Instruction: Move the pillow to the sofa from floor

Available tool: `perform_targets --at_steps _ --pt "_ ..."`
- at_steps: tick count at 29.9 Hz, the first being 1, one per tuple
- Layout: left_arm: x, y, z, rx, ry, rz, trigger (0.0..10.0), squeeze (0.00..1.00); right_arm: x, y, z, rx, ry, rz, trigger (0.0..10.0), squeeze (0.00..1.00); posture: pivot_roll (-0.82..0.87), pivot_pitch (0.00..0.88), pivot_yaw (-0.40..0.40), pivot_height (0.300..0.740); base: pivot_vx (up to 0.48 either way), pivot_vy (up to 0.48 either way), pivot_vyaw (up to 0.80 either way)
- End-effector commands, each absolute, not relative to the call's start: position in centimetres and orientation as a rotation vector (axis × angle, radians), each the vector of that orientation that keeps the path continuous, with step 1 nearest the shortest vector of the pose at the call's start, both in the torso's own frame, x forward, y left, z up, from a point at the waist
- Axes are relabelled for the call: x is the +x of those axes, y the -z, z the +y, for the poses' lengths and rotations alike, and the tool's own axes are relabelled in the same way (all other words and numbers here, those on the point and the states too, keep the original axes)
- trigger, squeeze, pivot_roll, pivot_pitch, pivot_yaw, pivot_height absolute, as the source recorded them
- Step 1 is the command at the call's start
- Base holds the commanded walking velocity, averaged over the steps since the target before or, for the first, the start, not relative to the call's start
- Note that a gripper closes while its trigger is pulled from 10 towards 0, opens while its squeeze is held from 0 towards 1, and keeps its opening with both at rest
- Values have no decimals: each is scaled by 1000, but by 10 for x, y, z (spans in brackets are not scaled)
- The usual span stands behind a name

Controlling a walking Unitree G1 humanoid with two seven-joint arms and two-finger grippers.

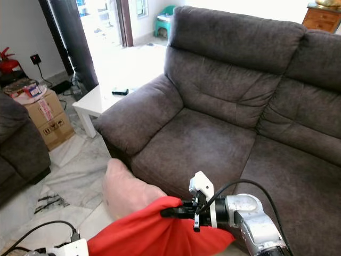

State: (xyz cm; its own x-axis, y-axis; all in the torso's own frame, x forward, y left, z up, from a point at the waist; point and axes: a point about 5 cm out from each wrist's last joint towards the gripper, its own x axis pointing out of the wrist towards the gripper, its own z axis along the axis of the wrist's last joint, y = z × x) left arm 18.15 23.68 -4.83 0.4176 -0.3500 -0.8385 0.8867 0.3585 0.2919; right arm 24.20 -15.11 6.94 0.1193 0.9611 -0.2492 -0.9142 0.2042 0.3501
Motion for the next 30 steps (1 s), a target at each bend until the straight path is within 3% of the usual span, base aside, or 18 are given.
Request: perform_targets --at_steps 1,30 --pt "184 48 236 863 902 740 0 0 248 -94 -142 102 -1441 330 10000 0 82 0 -56 740 0 0 0" --pt "192 48 236 893 816 706 0 0 249 -91 -141 105 -1425 334 10000 0 84 0 -52 740 0 0 0"
